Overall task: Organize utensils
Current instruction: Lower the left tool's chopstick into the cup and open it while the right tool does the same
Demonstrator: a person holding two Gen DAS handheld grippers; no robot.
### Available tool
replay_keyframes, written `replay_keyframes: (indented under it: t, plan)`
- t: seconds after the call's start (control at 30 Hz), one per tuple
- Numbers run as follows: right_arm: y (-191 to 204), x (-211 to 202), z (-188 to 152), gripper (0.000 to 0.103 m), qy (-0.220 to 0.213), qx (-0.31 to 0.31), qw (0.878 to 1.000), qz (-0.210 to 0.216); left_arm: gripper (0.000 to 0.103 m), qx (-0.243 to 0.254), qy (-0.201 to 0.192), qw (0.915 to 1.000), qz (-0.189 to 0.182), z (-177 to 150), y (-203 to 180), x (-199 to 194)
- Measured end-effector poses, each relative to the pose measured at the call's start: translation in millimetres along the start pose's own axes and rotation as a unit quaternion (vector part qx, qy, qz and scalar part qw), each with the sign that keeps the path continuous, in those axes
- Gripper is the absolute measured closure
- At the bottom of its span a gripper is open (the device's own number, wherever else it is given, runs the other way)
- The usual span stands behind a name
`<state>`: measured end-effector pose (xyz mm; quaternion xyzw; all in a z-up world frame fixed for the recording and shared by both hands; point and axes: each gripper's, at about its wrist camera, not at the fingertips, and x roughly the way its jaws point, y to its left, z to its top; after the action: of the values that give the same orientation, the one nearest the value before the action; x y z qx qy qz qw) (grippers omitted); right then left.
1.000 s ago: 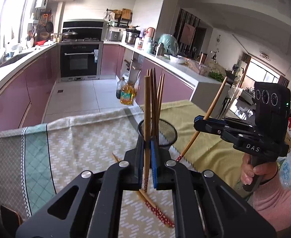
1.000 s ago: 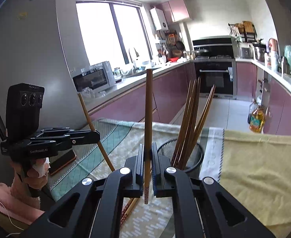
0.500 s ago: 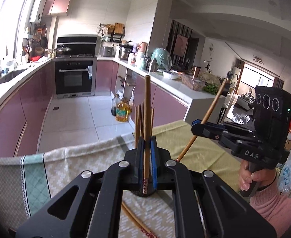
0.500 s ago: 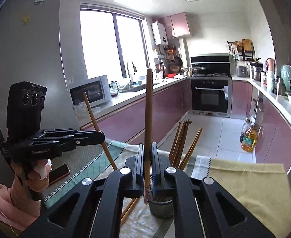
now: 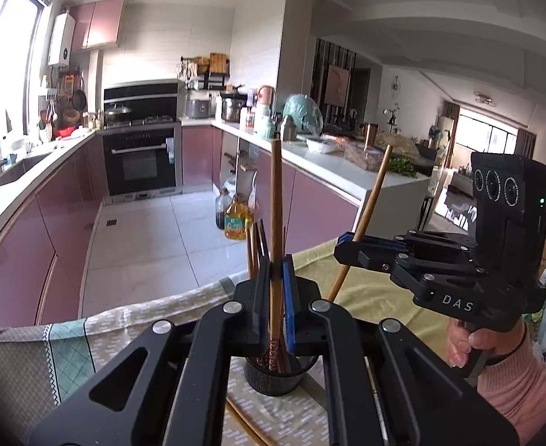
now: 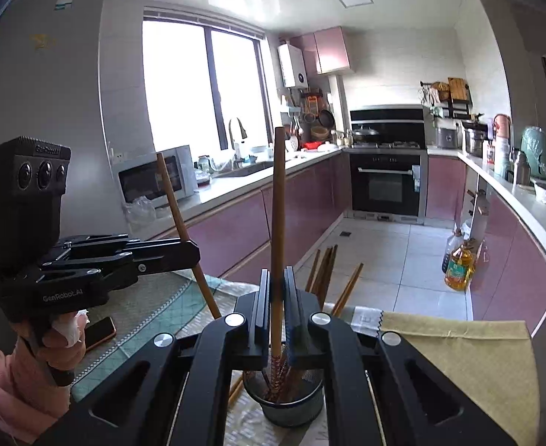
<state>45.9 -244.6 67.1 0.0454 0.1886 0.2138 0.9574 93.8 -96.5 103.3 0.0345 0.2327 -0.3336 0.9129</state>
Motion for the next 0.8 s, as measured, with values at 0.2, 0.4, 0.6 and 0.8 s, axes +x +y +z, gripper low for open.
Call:
replay_keyframes:
  t: [0.2, 0.4, 0.6, 0.8]
  plan:
    - [-5, 25, -13, 0.097, 0.046, 0.007, 0.999, -0.001, 0.096, -0.004, 0.041, 0.9991, 0.005, -10, 6, 30]
    - [-9, 42, -22, 0.097, 0.081, 0.019, 0.996, 0.009, 0.096, 0.005, 0.080, 0.9968, 0.000, -24, 14, 53]
    - [-18, 60, -28, 0.096, 0.113, 0.036, 0.993, 0.004, 0.095, 0.008, 0.111, 0.9938, 0.002, -32, 22, 79]
    - [-29, 71, -34, 0.096, 0.124, 0.059, 0.990, -0.002, 0.094, -0.003, 0.127, 0.9918, 0.009, -38, 33, 102]
